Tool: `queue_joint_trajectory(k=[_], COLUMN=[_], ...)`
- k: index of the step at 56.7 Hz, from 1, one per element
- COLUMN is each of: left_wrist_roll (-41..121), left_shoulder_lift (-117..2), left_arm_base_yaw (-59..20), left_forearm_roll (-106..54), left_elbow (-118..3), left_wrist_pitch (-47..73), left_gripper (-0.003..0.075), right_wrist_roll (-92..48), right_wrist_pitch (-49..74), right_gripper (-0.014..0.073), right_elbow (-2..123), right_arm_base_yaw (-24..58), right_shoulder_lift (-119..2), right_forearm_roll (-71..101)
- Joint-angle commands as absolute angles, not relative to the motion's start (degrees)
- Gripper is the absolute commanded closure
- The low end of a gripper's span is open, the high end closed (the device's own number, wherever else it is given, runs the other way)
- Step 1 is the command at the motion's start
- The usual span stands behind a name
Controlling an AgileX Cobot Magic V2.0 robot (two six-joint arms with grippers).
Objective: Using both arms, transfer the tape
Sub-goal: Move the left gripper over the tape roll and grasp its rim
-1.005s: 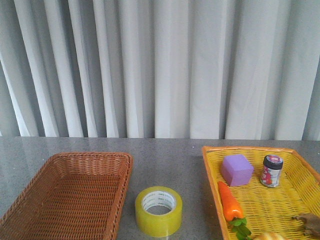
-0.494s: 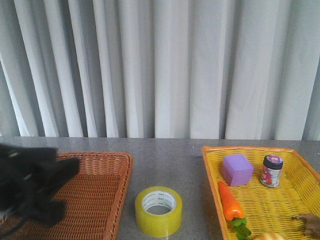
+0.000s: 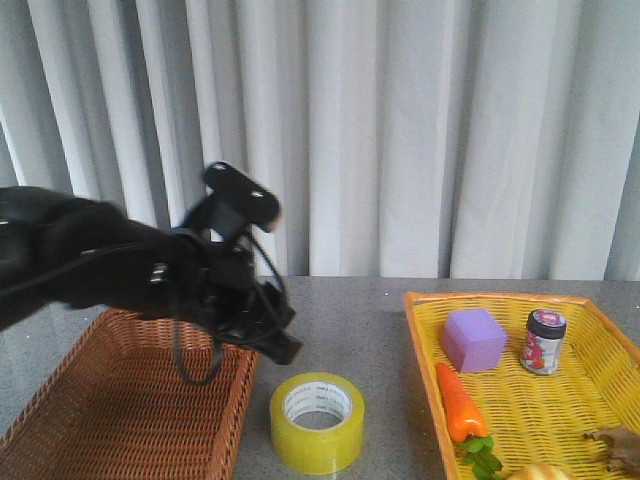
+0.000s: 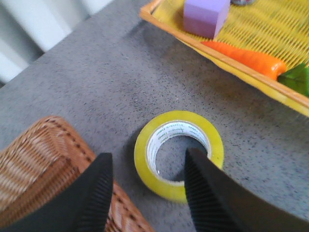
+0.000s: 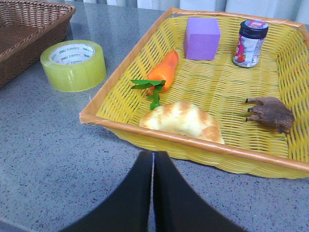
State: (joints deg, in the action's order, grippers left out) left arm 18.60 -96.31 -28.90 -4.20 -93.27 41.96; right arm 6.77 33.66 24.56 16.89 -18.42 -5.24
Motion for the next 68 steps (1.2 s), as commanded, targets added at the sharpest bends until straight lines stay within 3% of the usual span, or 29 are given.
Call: queue_joint_trajectory(k=[1,25,68], left_wrist_roll=[22.09,23.32,22.92], left_shoulder_lift=[-100.03,-118.20,-123.34], left_arm_base_yaw=[-29.31,-29.16,-28.17], left_forearm_roll=[-5.50,-3.16,2.70], left_elbow=[-100.50,-116.88,-117.67], left_wrist_pitch=[40.60,47.91,50.74], left_gripper=[0.0375,0.0396,0.0396], right_wrist_roll=[6.70,6.70,6.70], right_wrist_pitch=[30.56,31.46,31.52], right_gripper=[0.0596,0.0594,0.0594], right_elbow=[26.16,26.16,26.16], right_arm_base_yaw=[16.93,16.93,16.93], right_shoulder_lift=[-18.88,-18.88,-18.88], right_forearm_roll=[-5.36,-5.36,-5.36])
